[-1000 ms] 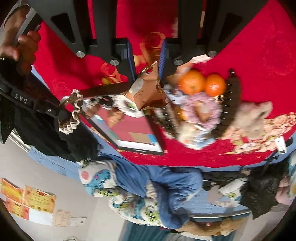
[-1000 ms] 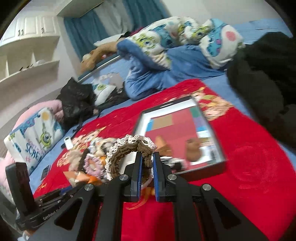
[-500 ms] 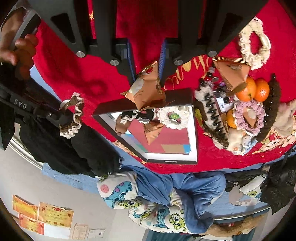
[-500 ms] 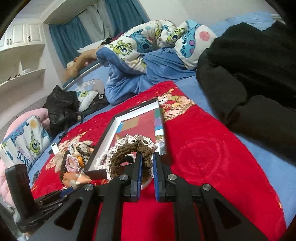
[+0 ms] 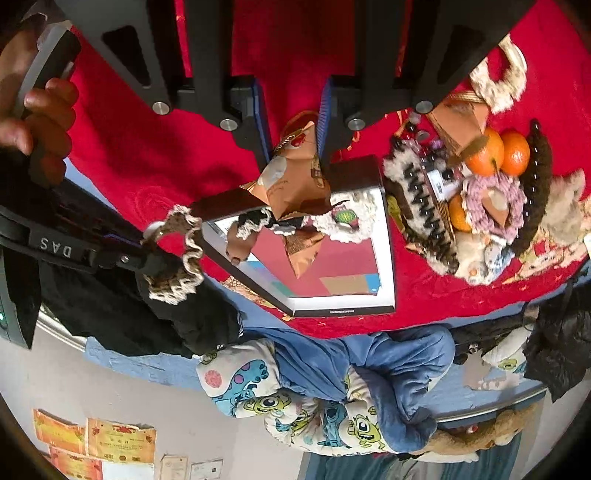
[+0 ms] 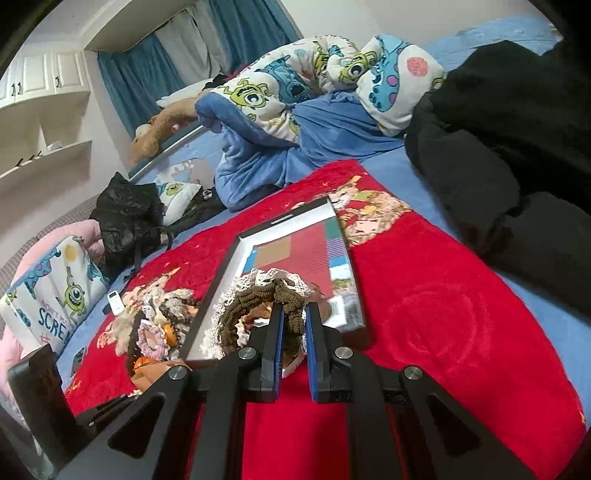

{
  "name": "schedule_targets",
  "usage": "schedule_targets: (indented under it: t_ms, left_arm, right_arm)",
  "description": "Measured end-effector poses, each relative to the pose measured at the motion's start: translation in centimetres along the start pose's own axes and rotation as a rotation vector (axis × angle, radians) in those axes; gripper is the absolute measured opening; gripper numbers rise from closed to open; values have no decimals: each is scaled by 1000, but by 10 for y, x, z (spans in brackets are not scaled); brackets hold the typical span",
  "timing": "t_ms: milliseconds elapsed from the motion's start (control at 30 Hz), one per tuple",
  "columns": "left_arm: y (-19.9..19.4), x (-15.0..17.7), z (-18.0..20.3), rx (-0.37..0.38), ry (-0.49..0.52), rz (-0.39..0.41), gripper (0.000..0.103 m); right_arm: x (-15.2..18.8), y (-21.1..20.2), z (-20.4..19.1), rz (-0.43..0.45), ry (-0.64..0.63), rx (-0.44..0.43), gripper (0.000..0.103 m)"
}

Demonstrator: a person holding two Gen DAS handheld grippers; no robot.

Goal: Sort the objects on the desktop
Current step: 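Hold both items above the black box with both tools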

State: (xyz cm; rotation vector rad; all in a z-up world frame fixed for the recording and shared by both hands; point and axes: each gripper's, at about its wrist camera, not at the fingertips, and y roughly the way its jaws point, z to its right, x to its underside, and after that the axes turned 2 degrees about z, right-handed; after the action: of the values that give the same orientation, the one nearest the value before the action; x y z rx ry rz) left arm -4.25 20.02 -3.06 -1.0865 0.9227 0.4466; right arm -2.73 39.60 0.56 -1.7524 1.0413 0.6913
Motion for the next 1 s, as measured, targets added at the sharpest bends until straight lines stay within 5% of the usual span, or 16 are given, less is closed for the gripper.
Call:
schedule_targets:
  t_ms: [667,1000]
  left_arm:
    - [80,-82,-43,-20,-88,3,24]
    - [130,-85,-56,-73,-101,-89,24]
  right_arm:
    - [-36,83,4,3,68,-6,11]
    - [-42,113,4,-8,83,21,11]
